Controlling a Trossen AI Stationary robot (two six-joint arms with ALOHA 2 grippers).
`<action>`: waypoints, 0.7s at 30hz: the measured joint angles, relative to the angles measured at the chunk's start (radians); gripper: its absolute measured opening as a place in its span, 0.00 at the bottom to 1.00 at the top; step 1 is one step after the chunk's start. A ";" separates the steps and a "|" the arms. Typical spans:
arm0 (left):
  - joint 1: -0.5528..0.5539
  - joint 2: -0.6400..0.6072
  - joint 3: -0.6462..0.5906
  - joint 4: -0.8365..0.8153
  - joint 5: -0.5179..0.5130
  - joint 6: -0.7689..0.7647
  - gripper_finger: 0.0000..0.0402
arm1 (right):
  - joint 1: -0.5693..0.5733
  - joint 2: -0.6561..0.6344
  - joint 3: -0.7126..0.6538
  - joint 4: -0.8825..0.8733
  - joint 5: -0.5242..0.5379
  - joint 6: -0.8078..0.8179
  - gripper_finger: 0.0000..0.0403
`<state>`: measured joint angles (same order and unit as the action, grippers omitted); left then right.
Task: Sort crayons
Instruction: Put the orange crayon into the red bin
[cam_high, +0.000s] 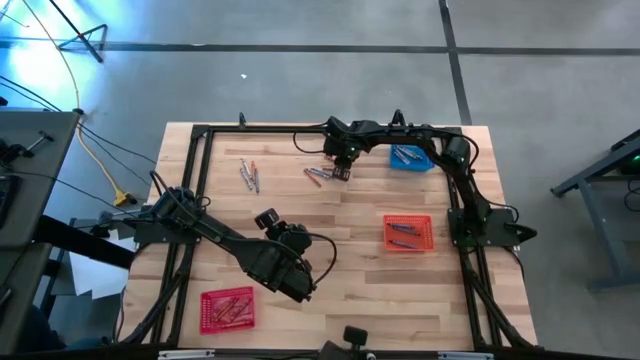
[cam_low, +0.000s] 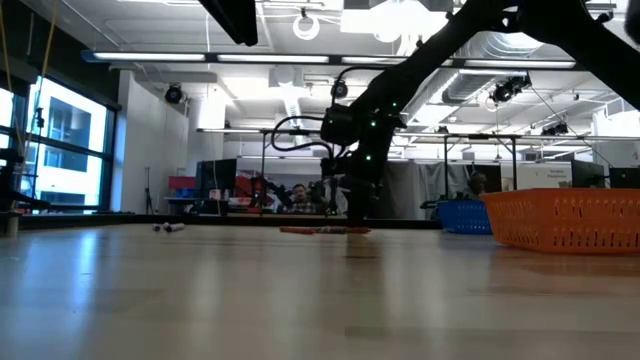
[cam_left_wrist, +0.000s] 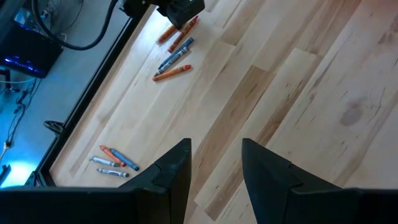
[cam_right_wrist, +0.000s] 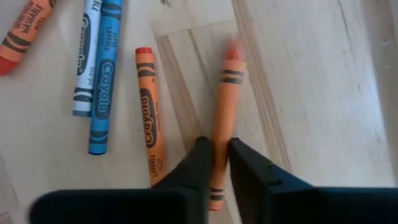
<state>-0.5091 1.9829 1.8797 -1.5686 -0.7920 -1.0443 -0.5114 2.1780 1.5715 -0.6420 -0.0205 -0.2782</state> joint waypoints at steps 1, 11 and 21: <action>0.000 0.000 0.000 0.000 0.000 0.000 0.32 | 0.000 0.000 0.000 -0.002 -0.003 0.000 0.06; 0.000 0.000 0.000 0.021 0.000 -0.002 0.32 | -0.002 -0.003 0.001 -0.023 -0.011 0.011 0.01; 0.000 0.000 0.000 0.025 0.000 -0.018 0.32 | -0.033 -0.067 -0.006 -0.052 -0.017 0.017 0.00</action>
<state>-0.5094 1.9828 1.8797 -1.5433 -0.7918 -1.0620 -0.5439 2.1112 1.5660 -0.6943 -0.0380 -0.2613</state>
